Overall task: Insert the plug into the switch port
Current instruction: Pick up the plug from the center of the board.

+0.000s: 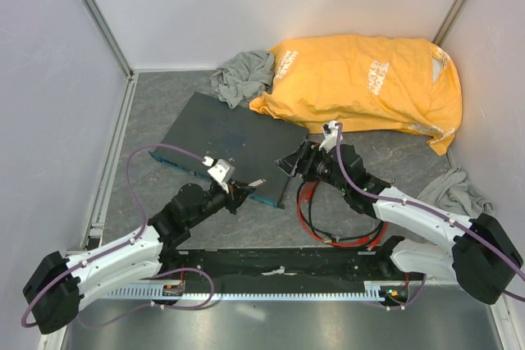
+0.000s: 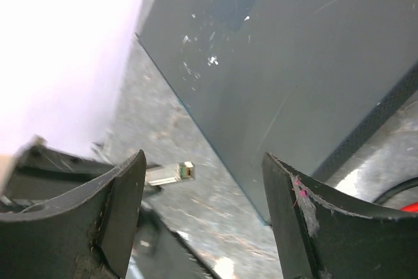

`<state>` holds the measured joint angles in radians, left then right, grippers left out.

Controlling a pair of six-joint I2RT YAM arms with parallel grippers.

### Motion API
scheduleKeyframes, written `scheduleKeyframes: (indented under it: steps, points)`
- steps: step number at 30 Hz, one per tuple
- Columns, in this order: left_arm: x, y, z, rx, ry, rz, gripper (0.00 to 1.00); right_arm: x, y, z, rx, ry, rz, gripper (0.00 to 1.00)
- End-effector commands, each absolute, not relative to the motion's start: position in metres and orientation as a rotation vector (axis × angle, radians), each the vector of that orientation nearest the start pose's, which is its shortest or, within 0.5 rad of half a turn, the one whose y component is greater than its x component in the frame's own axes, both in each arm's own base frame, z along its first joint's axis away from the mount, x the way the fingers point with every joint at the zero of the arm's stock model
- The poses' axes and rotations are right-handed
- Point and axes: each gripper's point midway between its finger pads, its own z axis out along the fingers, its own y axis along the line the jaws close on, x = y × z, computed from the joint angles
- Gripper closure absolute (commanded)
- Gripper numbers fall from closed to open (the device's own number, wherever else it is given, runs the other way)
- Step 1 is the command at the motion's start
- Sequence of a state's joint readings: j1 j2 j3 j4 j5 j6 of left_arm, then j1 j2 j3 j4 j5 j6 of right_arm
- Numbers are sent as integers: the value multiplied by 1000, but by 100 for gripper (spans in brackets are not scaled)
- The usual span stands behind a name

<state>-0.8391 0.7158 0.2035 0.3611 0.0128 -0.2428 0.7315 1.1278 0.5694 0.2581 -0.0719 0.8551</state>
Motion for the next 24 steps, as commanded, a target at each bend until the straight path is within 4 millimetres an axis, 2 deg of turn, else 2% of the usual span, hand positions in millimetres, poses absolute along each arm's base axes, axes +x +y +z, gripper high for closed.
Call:
scheduleKeyframes:
  steps: [1,7,12,18,21,22,24]
  points:
    - [199,-257,200,529,1518,-904,98,248,296,194,224,2011,1346,23]
    - [204,-268,213,539,1466,-927,98,246,297,183,343,2024,1467,28]
    - [205,-280,215,556,1449,-947,99,245,299,176,378,2026,1528,32]
    - [205,-290,212,586,1453,-947,98,245,298,182,408,1976,1615,45]
    - [206,-292,211,583,1453,-943,98,244,297,184,407,1973,1622,55]
    - [206,-293,211,584,1449,-942,99,244,297,184,409,1973,1624,61]
    - [208,-293,212,578,1449,-936,98,243,296,185,412,1970,1633,66]
